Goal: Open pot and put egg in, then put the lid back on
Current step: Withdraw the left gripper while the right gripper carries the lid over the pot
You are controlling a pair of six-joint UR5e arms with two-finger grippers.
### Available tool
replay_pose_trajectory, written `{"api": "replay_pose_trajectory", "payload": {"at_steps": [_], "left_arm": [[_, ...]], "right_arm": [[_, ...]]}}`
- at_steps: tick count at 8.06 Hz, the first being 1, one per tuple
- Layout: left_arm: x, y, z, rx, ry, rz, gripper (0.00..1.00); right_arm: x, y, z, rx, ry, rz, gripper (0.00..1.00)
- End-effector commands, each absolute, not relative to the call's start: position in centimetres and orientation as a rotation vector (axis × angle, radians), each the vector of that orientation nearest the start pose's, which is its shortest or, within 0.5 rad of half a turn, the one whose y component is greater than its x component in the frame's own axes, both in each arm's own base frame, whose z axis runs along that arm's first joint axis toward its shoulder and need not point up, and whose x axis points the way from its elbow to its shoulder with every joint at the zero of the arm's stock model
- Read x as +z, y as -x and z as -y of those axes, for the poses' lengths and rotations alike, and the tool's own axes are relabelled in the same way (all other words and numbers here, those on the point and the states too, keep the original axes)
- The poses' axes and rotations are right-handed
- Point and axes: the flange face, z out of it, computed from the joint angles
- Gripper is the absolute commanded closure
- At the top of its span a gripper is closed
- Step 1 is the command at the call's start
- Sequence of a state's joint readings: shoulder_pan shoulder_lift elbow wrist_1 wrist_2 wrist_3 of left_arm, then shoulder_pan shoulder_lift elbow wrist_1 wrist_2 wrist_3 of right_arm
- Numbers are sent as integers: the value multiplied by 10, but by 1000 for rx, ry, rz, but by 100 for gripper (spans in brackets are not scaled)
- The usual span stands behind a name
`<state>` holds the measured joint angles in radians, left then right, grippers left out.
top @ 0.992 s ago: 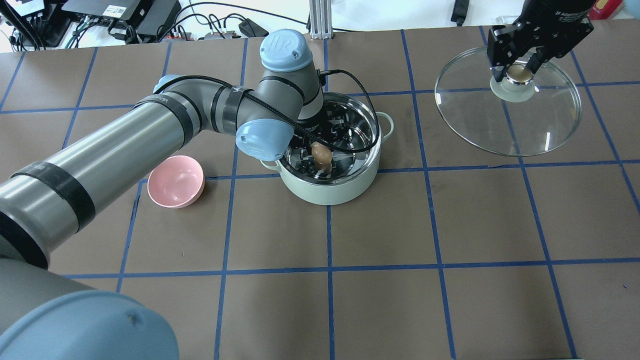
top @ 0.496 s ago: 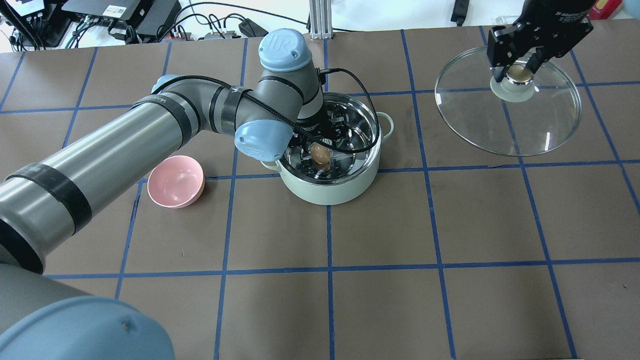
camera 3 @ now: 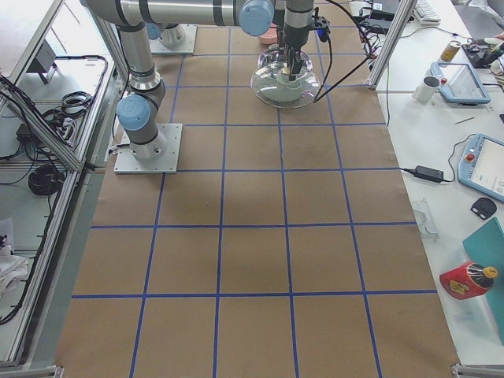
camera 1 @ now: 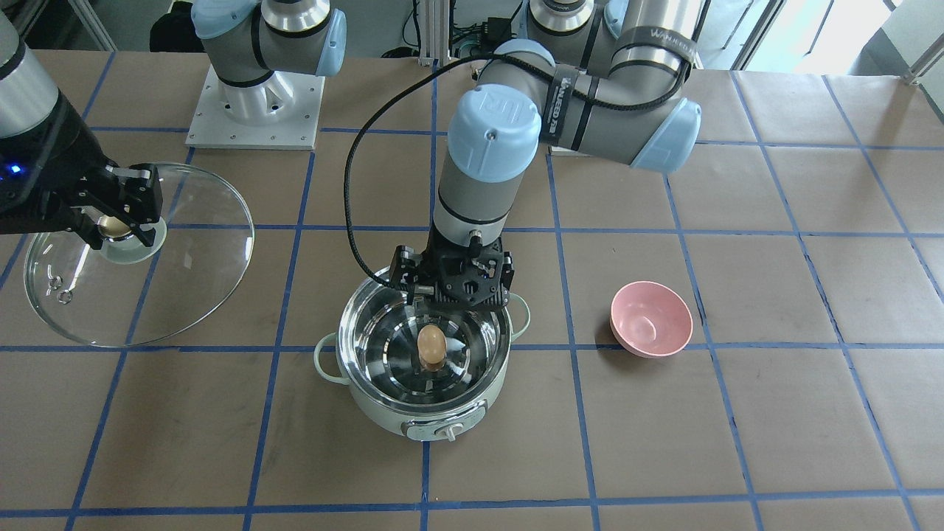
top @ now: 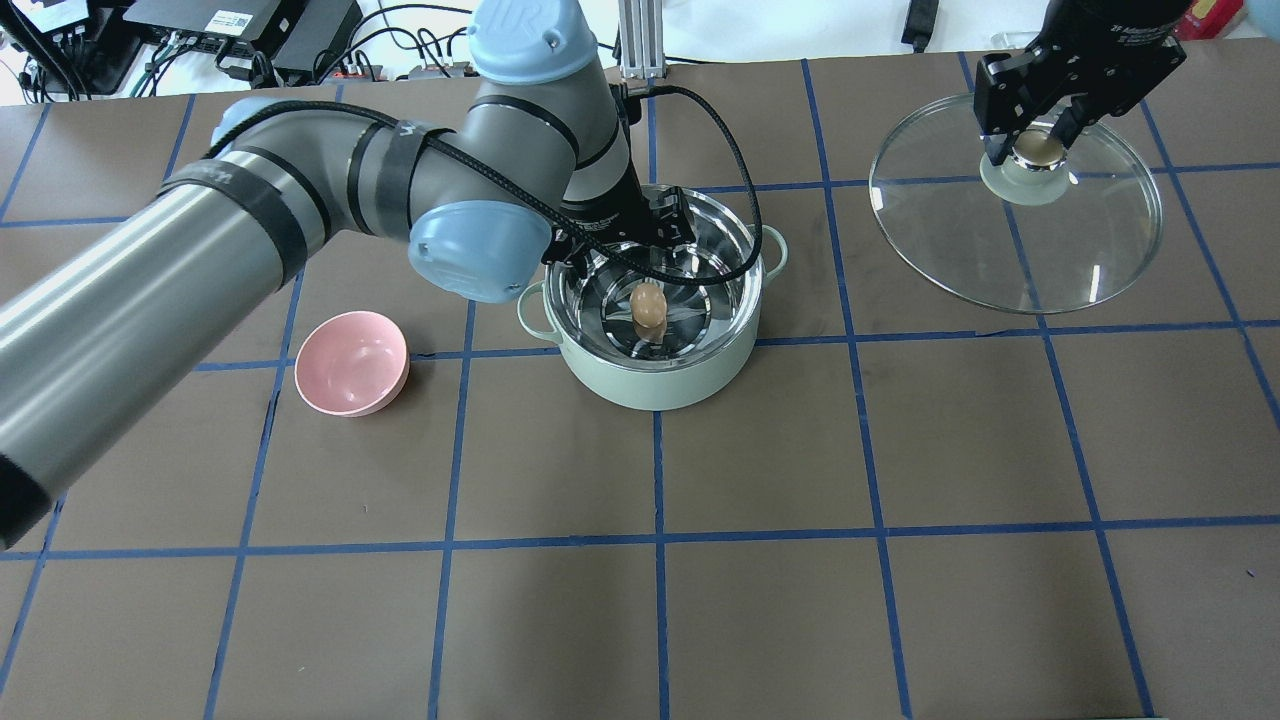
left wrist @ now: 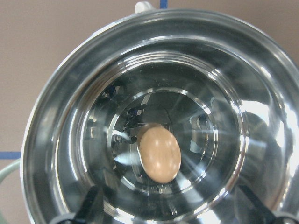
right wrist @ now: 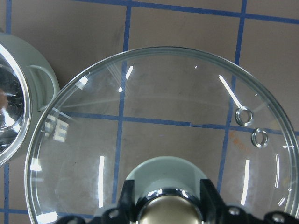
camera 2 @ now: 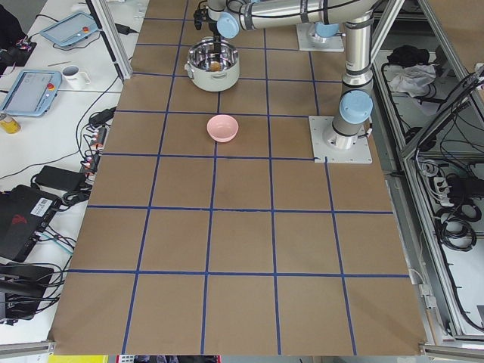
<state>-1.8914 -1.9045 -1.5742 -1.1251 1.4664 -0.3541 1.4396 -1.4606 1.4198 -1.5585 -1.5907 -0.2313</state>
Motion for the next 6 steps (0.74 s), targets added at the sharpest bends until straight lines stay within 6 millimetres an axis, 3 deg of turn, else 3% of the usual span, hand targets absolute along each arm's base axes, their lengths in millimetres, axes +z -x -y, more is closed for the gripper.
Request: {"api": "replay_pose_trajectory", "payload": {"at_steps": [1, 2, 4, 5, 6], "left_arm": [[427, 300, 496, -59, -41, -3230, 2], [448, 284, 484, -48, -39, -3211, 1], [476, 273, 455, -12, -96, -3199, 0], [484, 267, 455, -34, -105, -3202, 0], [489, 238, 469, -52, -93, -3203, 0]], "right_arm": [[506, -64, 551, -43, 138, -3162, 100], [506, -74, 549, -47, 99, -3150, 100], [506, -121, 543, -67, 34, -3142, 100], [503, -151, 541, -84, -33, -3138, 100], [493, -180, 544, -105, -43, -3133, 100]]}}
